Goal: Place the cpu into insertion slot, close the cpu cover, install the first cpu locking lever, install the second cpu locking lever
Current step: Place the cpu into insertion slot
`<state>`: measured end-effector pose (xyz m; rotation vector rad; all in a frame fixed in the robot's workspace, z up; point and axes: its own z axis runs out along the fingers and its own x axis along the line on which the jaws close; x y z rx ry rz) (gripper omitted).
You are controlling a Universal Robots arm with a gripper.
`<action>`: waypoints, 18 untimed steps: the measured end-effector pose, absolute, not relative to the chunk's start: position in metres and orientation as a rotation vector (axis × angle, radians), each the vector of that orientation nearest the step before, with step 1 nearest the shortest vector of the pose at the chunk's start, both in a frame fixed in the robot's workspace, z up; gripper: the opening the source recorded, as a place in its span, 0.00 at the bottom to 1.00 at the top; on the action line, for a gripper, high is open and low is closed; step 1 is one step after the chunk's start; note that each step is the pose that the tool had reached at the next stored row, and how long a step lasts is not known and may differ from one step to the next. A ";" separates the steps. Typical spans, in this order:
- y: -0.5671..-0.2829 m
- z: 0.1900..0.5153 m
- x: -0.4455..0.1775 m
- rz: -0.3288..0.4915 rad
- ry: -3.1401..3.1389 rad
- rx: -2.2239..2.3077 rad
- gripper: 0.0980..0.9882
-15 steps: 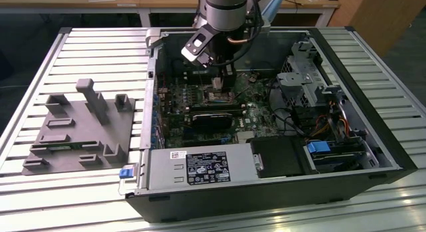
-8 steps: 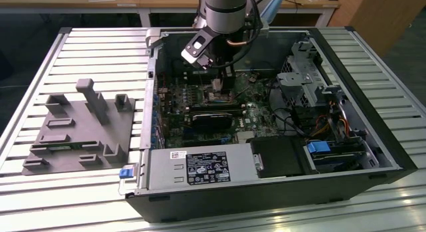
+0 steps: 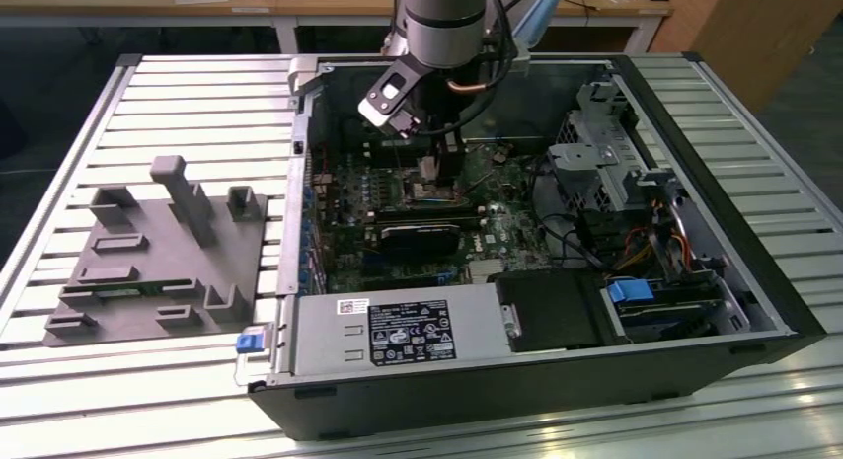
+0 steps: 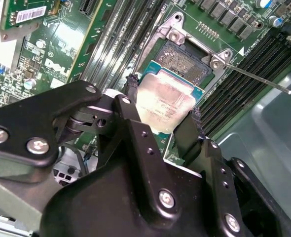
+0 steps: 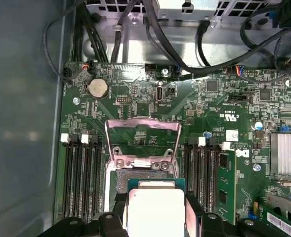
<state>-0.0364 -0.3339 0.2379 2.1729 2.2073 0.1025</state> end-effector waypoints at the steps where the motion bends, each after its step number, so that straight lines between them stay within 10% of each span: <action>1: -0.334 0.237 -0.036 0.103 2.207 2.173 0.50; 18: -0.328 0.219 -0.040 0.102 2.196 2.184 0.50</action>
